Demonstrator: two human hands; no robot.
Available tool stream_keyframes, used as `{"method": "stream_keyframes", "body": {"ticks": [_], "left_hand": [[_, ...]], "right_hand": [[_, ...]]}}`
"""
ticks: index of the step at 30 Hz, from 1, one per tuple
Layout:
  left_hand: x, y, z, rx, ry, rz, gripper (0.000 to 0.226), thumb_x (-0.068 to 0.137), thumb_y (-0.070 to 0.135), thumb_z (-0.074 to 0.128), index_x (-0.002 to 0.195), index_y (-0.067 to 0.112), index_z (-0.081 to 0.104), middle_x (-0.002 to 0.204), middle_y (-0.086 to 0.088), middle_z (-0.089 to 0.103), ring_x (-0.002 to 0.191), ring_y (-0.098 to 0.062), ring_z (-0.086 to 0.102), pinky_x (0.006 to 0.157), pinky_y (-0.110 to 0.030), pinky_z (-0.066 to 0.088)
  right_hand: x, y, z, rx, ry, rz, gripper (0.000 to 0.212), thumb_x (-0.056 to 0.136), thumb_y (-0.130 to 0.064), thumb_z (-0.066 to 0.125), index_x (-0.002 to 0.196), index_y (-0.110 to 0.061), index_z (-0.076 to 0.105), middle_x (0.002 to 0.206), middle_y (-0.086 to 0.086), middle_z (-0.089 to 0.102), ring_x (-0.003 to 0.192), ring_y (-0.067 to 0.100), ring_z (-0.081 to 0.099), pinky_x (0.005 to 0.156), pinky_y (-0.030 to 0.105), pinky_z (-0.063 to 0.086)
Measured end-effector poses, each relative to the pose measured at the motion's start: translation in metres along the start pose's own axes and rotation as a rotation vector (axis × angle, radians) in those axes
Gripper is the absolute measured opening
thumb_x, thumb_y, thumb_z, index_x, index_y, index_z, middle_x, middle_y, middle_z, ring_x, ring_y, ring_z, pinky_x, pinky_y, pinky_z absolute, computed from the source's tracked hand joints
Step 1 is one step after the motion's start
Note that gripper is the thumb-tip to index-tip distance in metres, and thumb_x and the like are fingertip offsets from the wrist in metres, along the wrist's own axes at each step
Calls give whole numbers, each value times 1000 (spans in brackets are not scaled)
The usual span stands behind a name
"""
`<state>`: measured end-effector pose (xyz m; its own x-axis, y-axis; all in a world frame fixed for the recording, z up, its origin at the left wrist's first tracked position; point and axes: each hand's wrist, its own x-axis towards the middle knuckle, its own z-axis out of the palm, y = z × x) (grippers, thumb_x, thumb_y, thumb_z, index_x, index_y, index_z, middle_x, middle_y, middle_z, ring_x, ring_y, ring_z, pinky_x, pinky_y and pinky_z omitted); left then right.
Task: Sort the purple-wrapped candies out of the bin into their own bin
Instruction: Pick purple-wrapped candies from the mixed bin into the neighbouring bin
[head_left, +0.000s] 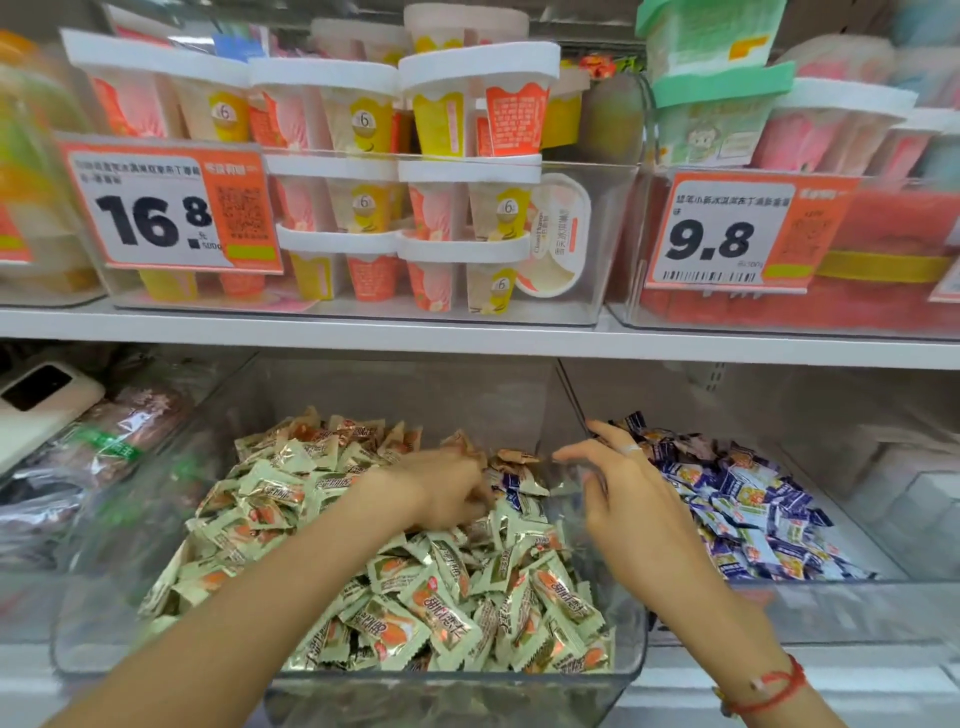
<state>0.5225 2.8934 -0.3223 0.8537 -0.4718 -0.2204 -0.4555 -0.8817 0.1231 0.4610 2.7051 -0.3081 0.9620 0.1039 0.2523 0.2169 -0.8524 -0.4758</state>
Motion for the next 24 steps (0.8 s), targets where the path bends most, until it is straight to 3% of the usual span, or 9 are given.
{"method": "stream_keyframes", "body": {"ticks": [4,7,12,15,17,19,21,24], "left_hand": [[11,-17,12,69,-108,-74,27,91,28,60,118,28,65,138,9,48,131,-18,37,106,-42,37],[7,-18,14,131,-86,-53,24,88,26,64,111,29,68,132,10,51,128,-17,38,106,-43,36],[-20,-24,17,-7,201,-20,1,85,35,68,85,35,69,128,19,54,123,-11,42,104,-36,29],[-41,-30,16,-95,390,-86,4,86,43,63,87,40,66,124,21,57,126,-7,40,110,-38,25],[-51,-30,11,-163,469,-116,3,87,45,61,88,43,62,124,18,59,127,-8,43,110,-38,30],[-48,-26,3,-179,426,-103,5,89,44,60,91,41,64,123,15,60,120,-9,51,101,-35,39],[-33,-20,-4,-172,287,-28,13,90,37,61,101,34,67,120,15,61,113,-7,54,100,-36,40],[-3,-18,-6,36,-96,-1,32,89,33,63,120,29,63,136,8,53,124,-15,49,105,-39,39]], "right_hand": [[1,2,-1,2,-20,-12,33,101,-16,37,120,-33,57,156,-11,22,110,19,58,70,27,41],[1,4,-1,23,-17,-19,31,101,-17,37,117,-31,60,155,-10,25,114,21,56,79,33,47],[0,7,-1,-19,44,-56,31,100,-17,39,117,-27,62,148,-7,37,123,18,49,92,32,44],[0,6,-2,-87,186,-197,26,95,-13,49,112,-24,65,131,-4,52,122,18,44,93,33,41],[3,1,-3,-91,219,-276,22,92,-13,55,107,-24,67,121,-5,58,116,17,48,90,32,43],[7,-5,-1,-102,135,-277,23,93,-19,55,111,-28,66,119,-11,59,113,13,49,86,26,43],[12,-4,0,-202,55,-241,29,94,-24,53,121,-29,60,129,-9,53,120,14,44,92,28,40],[12,1,-1,-244,-26,-136,37,95,-23,51,132,-28,50,148,-6,32,129,18,40,95,30,40]]}}
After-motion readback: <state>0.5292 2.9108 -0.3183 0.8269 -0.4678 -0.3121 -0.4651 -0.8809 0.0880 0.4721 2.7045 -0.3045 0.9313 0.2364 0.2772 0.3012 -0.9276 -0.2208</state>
